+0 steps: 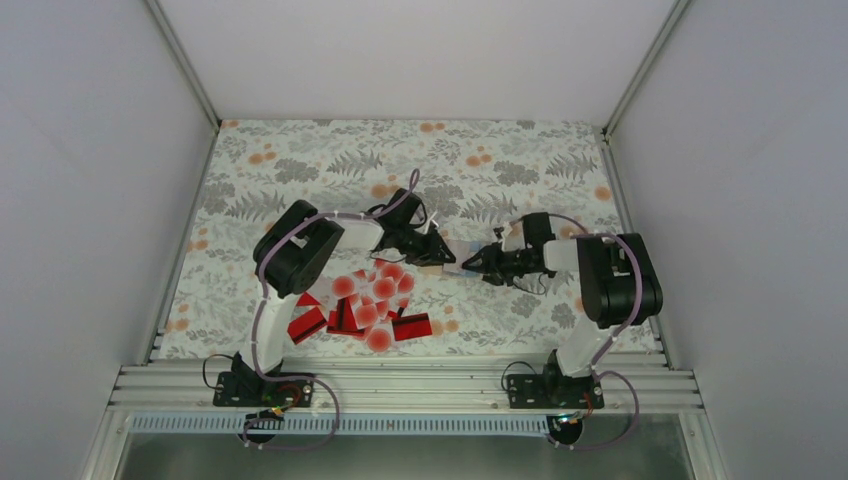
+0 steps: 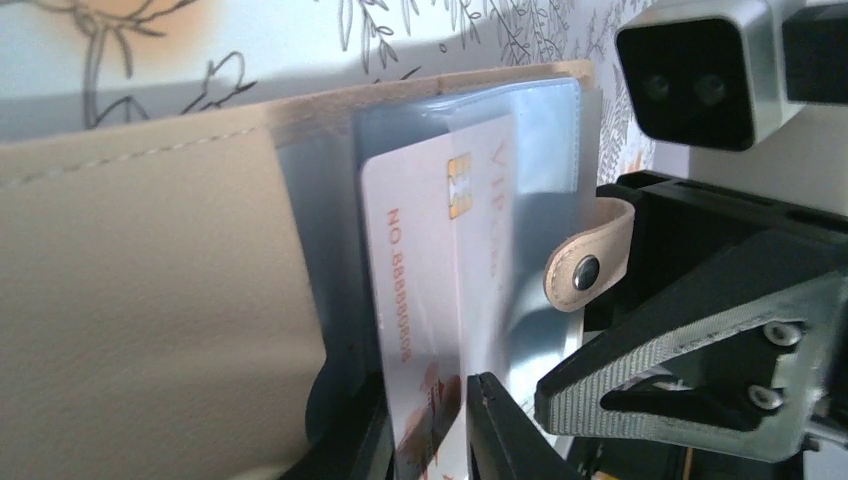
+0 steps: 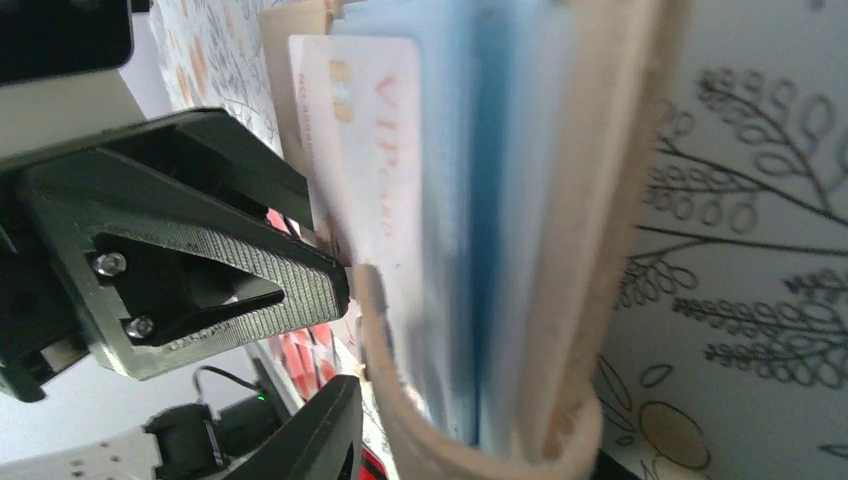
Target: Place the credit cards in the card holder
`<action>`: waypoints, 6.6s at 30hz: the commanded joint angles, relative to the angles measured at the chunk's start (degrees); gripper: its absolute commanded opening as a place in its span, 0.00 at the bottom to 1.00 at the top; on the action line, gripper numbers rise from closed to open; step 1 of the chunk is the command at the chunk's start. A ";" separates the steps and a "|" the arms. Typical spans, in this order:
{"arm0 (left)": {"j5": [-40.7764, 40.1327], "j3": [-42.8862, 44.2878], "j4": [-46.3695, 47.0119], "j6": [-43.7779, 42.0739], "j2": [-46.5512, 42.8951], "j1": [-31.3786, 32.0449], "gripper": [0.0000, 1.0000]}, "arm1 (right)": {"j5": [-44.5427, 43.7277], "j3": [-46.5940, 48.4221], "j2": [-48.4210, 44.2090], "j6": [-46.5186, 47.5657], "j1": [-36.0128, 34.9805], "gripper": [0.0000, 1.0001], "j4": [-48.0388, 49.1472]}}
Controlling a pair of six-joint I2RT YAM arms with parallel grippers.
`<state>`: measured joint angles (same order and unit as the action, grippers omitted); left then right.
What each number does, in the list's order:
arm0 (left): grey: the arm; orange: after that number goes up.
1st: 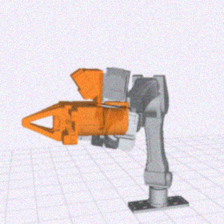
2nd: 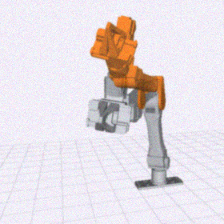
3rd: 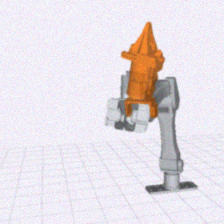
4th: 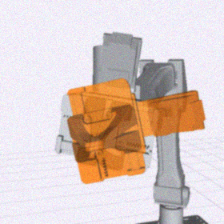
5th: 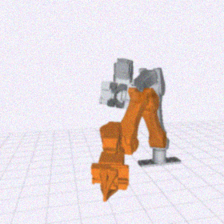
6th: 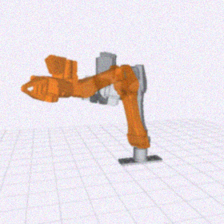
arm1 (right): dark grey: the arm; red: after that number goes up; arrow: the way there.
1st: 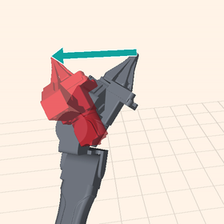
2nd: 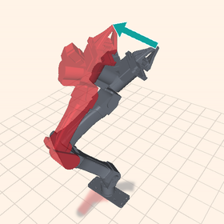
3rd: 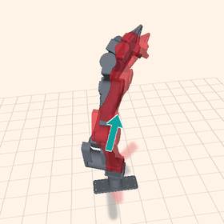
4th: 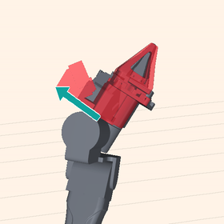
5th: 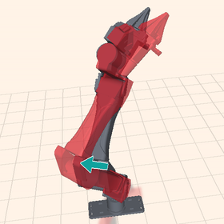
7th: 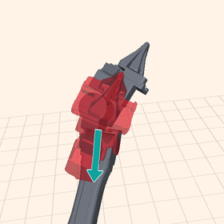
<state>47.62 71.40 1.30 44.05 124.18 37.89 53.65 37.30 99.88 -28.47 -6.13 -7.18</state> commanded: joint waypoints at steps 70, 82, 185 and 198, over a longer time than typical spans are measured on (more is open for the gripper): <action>-48.83 28.54 -46.89 -41.99 5.28 12.67 1.00 | -13.21 14.48 8.29 -1.24 -1.10 0.26 -11.31; -44.79 30.33 -50.11 -33.26 0.66 9.83 1.00 | -12.35 14.36 12.10 -1.70 -1.34 0.25 -9.00; -20.43 7.24 -31.31 -25.77 -8.84 -3.60 0.61 | 1.25 13.32 2.91 -5.28 -15.44 0.42 -10.89; -15.24 4.04 -28.98 -25.06 -8.76 -3.61 0.60 | -7.33 20.37 9.36 -3.56 -11.38 0.40 -14.36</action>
<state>27.77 76.77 -29.82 18.85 114.45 34.50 50.28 54.50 107.79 -33.85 -19.70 -19.62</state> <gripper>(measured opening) 0.600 0.398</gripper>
